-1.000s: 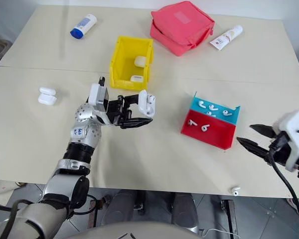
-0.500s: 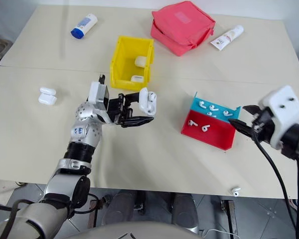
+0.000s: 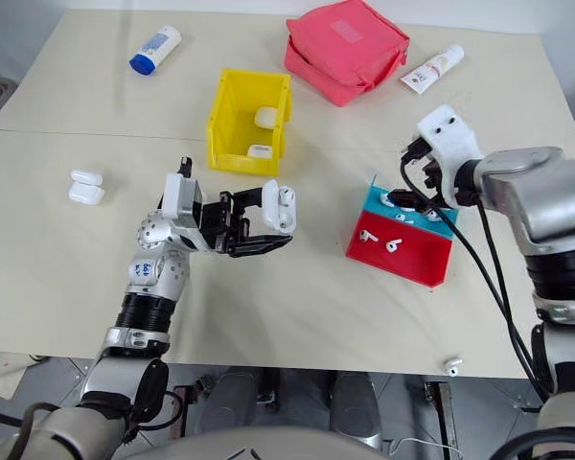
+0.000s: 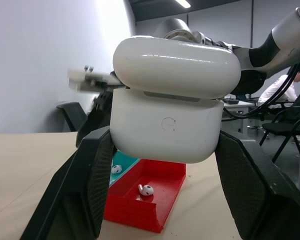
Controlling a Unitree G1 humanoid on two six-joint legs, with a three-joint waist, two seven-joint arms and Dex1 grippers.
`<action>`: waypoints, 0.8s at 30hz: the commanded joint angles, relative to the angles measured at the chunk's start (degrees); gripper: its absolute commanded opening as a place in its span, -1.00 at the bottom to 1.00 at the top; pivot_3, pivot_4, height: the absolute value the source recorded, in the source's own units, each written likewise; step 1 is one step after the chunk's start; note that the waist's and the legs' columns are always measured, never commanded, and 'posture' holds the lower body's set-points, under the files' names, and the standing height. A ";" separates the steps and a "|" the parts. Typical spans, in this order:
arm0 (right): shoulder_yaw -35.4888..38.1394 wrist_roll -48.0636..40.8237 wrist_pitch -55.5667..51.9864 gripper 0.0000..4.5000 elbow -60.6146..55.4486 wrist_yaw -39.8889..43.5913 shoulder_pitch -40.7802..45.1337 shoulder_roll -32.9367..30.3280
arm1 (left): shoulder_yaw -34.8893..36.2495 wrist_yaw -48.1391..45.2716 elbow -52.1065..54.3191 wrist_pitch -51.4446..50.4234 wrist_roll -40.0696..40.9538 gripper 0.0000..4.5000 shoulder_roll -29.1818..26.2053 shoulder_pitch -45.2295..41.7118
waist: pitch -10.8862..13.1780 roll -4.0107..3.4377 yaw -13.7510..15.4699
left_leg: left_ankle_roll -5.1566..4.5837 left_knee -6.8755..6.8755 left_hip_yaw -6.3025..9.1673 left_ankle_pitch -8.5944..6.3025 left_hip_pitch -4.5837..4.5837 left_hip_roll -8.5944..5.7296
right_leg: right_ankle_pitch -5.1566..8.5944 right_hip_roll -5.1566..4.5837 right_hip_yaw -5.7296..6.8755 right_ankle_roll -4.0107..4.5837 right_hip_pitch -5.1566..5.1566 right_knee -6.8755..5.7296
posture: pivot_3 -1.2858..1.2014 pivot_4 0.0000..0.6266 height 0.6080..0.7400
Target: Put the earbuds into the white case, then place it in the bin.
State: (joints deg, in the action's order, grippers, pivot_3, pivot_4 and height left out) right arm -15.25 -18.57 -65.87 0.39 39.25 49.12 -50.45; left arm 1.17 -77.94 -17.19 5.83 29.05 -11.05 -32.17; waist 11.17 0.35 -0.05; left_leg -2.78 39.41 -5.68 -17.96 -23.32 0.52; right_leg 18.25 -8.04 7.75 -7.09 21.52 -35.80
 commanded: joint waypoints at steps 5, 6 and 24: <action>-3.99 3.44 -1.32 0.58 4.22 3.18 6.73 2.20 | -0.28 1.96 5.39 -0.93 1.06 0.21 -0.62 1.92 | 0.00 0.00 0.01 | 0.02 -0.01 0.00 0.01 0.01 0.05 | 0.00 0.05 0.01 0.00 0.01 -0.01 | 0.03 -0.52 1.00; -4.48 3.80 -1.35 0.58 4.98 3.48 7.36 2.65 | -0.31 2.06 5.60 -0.99 1.07 0.21 -0.63 2.05 | 0.00 0.00 -0.06 | 0.02 -0.01 -0.01 0.01 0.01 0.04 | 0.00 0.04 0.00 0.00 0.01 -0.01 | 0.03 -0.52 1.00; -8.09 7.45 -3.18 0.19 8.49 6.72 9.34 6.66 | -1.62 0.31 11.54 -4.48 3.17 0.21 -3.06 6.11 | 0.00 -0.01 -0.13 | 0.03 -0.03 -0.04 0.01 0.02 0.06 | 0.00 0.05 -0.02 0.00 0.04 -0.02 | 0.03 -0.52 1.00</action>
State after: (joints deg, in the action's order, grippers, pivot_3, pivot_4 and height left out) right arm -23.23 -11.98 -69.03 9.86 45.54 57.57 -43.98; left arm -0.97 -77.49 -8.49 1.29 30.45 -13.87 -26.22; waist 11.17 0.34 -0.18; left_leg -2.75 39.38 -5.73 -17.94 -23.31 0.57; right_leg 18.25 -7.99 7.73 -7.09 21.56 -35.82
